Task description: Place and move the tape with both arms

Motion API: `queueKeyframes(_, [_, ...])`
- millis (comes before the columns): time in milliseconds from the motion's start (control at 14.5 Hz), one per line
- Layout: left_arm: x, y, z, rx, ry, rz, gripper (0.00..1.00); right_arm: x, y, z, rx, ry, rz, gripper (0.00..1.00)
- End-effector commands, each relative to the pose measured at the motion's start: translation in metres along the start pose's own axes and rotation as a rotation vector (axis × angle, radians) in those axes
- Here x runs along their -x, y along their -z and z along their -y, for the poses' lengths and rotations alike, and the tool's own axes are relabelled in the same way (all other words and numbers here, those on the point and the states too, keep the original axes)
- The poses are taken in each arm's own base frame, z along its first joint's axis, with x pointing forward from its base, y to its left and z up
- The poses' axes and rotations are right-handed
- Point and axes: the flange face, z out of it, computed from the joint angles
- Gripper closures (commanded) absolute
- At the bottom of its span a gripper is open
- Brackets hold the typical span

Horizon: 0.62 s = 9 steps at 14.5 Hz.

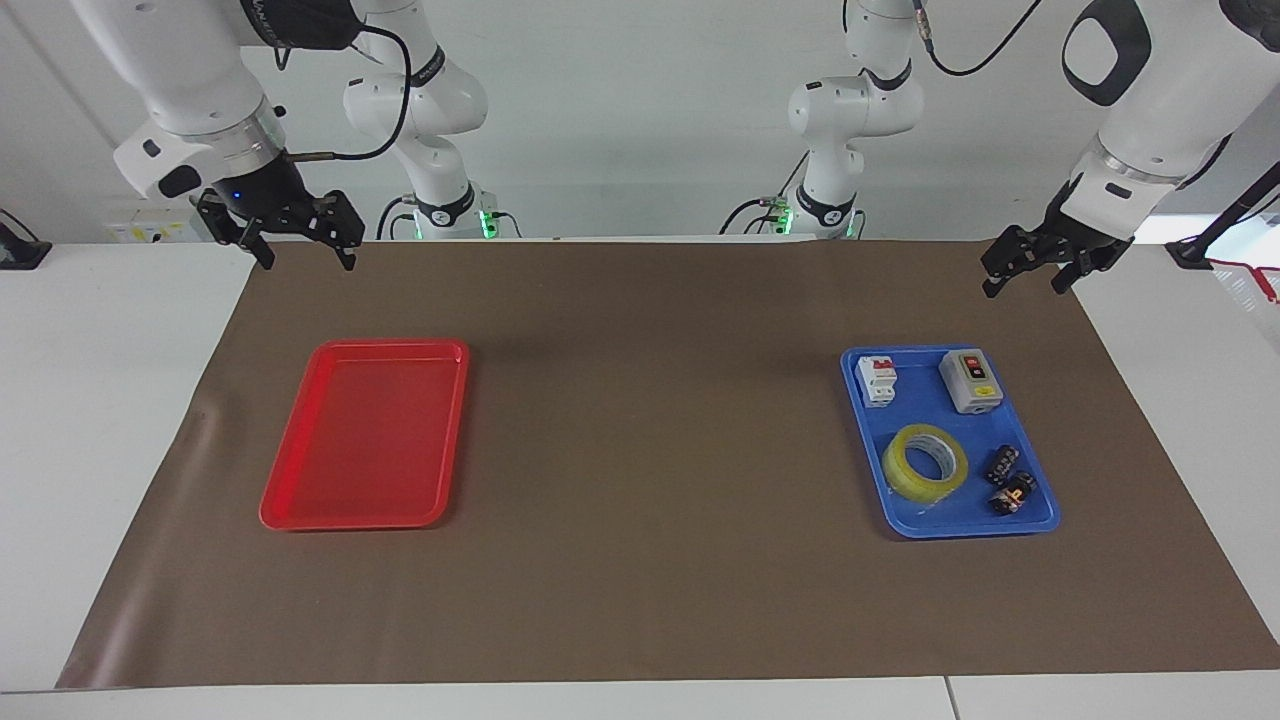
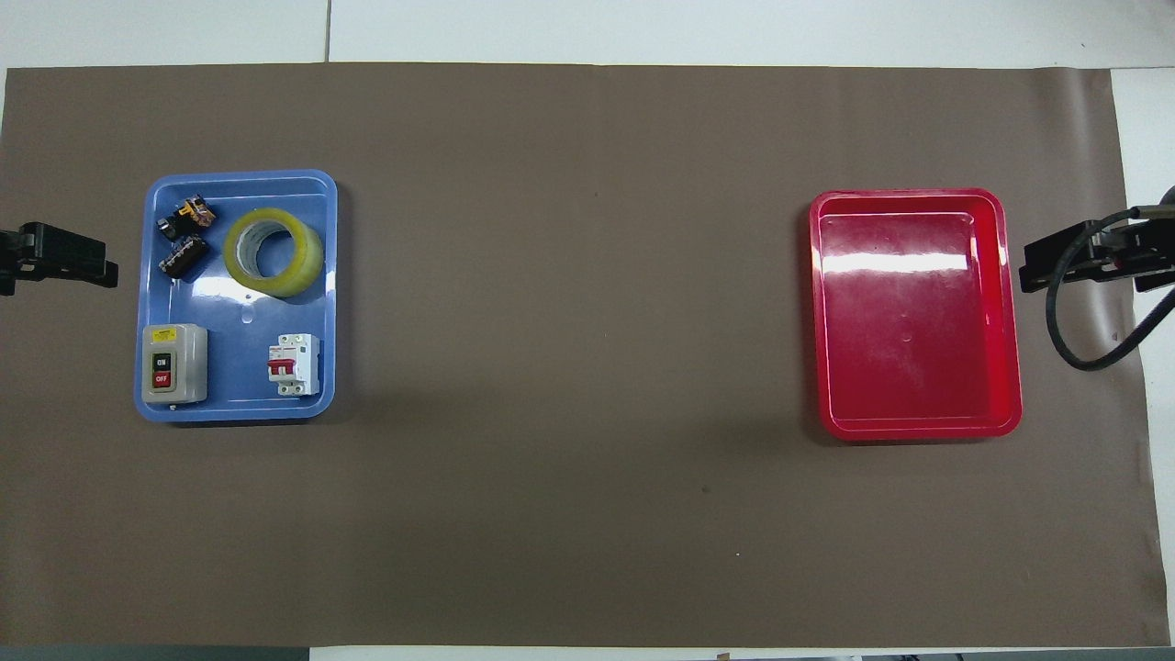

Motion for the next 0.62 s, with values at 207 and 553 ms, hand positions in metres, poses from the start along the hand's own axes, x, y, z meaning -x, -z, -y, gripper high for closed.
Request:
queueKeyframes(207, [0.006,0.002,-0.005,0.014,-0.013,-0.020,0.00,0.005,0.001,0.000,-0.013,-0.007,-0.013,0.00])
queueKeyframes(553, [-0.004,0.001,-0.004,0.012,-0.019,-0.084,0.00,0.005,0.001,0.001,-0.013,-0.007,-0.013,0.00])
